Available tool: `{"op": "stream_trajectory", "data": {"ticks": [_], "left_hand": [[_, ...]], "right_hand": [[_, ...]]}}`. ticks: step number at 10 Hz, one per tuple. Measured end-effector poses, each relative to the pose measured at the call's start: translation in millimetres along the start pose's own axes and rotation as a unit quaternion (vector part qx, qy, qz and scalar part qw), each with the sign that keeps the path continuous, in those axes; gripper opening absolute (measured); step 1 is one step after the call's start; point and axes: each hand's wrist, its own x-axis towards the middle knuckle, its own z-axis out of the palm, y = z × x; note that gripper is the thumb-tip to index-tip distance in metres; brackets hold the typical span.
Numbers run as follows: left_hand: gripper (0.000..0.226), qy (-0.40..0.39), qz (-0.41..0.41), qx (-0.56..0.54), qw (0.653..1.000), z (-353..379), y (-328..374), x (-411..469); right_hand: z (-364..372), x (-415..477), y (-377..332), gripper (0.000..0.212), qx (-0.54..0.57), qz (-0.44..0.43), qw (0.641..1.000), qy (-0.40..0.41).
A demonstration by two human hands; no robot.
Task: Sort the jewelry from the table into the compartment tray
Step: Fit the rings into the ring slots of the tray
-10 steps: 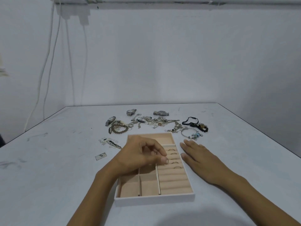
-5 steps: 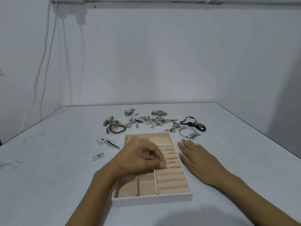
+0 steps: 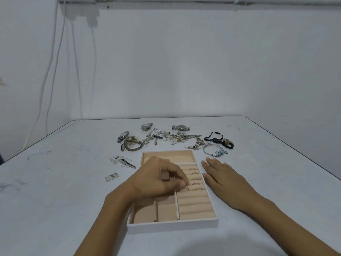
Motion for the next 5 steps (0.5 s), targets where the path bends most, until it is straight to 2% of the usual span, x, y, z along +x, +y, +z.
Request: {"op": "stream_trajectory", "data": {"ticks": [5], "left_hand": [[0.007, -0.002, -0.013, -0.011, 1.0, 0.8, 0.2, 0.2]], "right_hand": [[0.6, 1.2, 0.3, 0.054, 0.0, 0.0, 1.0, 0.003]]}}
